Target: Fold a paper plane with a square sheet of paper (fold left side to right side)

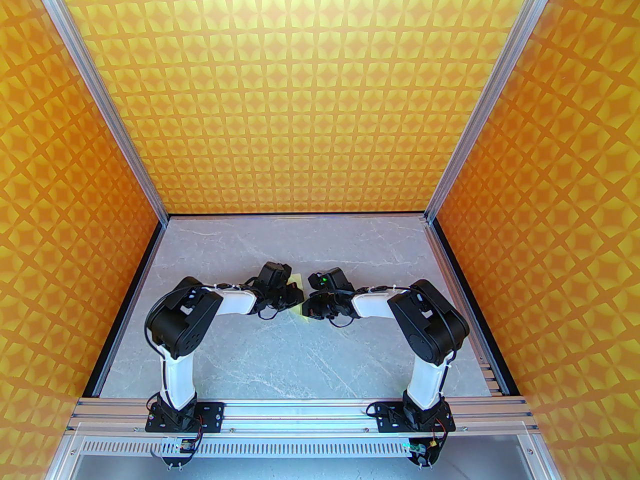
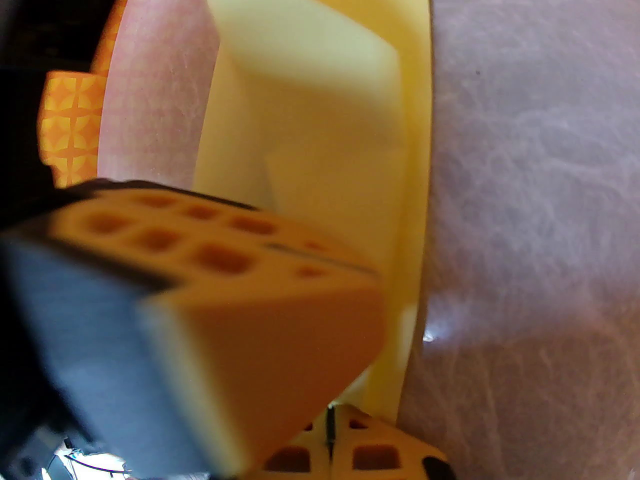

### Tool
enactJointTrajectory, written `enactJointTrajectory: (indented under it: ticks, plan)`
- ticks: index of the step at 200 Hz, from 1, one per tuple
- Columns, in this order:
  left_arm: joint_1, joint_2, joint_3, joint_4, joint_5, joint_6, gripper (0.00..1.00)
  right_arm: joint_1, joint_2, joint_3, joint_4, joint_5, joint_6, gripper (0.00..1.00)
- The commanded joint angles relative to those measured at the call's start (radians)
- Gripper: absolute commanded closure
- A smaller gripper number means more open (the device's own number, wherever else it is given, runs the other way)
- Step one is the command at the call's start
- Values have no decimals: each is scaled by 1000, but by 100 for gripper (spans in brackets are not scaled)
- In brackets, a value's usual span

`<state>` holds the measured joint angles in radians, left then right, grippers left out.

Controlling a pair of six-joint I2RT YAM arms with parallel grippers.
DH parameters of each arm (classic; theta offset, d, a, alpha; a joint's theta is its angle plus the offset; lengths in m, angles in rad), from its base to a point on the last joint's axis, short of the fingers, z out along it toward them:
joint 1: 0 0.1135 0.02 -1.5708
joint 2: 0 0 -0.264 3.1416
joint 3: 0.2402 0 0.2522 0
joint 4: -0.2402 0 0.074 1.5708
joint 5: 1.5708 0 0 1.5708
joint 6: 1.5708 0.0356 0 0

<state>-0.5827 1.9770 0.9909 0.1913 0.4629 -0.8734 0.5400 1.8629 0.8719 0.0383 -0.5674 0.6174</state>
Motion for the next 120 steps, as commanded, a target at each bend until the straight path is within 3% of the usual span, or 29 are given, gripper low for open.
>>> enactJointTrajectory:
  ticks: [1,120]
  plan:
    - [19,18,9,-37,-29,30,97,0,37,-28,-151,69,9,100]
    - [111,80,126,-153,-51,131,97,2,86,-61,-128,60,7,100]
